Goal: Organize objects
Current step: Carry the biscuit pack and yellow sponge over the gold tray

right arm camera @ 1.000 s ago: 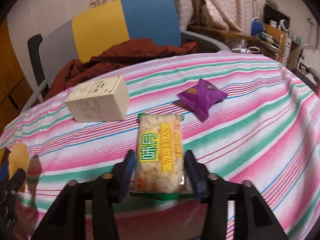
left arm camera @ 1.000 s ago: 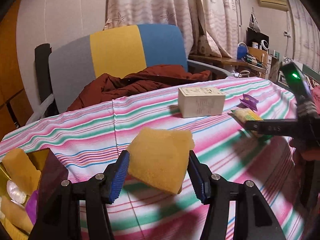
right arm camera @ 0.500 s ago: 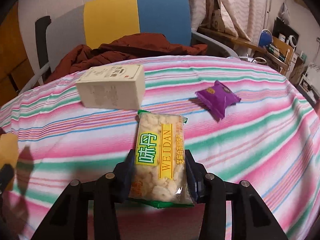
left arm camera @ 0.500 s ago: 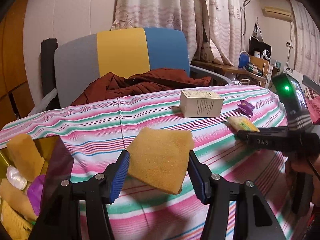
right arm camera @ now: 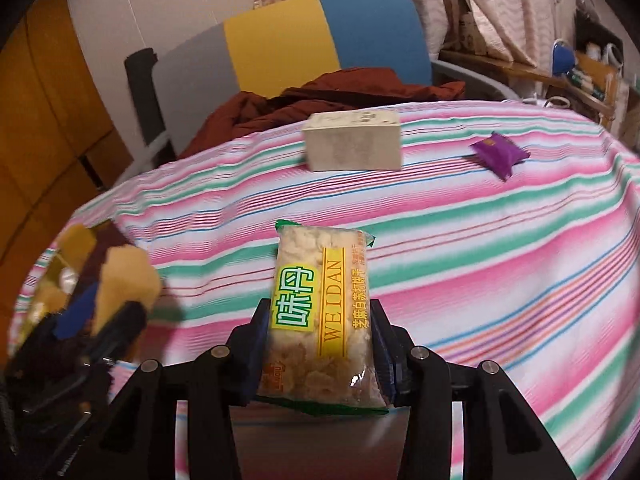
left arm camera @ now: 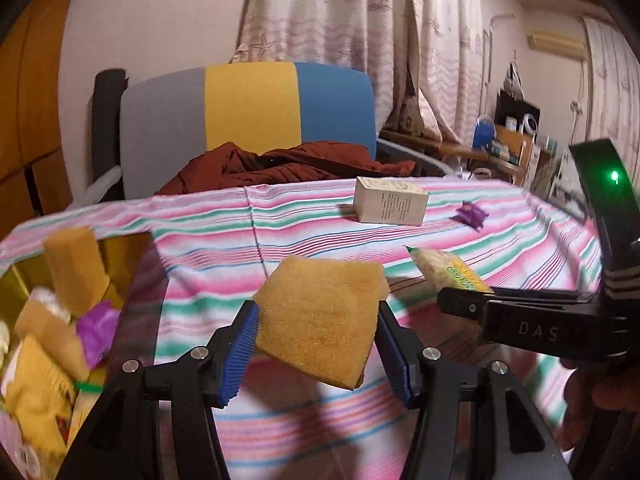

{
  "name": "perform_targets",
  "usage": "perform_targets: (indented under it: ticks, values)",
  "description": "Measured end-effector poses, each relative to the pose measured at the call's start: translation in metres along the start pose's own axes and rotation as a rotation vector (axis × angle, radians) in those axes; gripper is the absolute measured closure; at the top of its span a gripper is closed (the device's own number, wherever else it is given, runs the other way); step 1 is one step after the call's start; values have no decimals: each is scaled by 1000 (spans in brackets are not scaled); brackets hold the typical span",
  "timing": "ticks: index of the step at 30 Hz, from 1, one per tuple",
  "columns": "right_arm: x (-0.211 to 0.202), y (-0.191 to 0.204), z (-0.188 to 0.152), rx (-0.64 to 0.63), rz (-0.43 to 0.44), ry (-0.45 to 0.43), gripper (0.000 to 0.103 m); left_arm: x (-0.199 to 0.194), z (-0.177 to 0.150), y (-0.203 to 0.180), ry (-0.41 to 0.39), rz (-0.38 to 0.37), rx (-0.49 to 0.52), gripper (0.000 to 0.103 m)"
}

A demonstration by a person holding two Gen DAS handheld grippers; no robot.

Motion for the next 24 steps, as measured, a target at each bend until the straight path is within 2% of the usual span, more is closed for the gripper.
perform_targets:
  ticks: [8, 14, 18, 24]
  values:
    - [-20, 35, -14, 9, 89, -4, 57, -52, -9, 22, -39, -14, -64, 45]
    - [-28, 78, -24, -33, 161, 8, 57, -90, -8, 53, -70, -3, -124, 45]
    - [-31, 113, -28, -74, 214, 18, 57, -111, -7, 79, -91, 34, -155, 45]
    - [-37, 171, -19, -143, 298, 20, 57, -130, -7, 140, -101, 119, -236, 45]
Point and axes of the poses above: each gripper's, at about its wrist camera, not at the fingertips, and x roughly the way its jaws point, y to its left, z to its top, the point moved 6 cm from there along x, roughly the way its jaws point, and after that the axes turned 1 degree about -x, right-handed, at the moved point
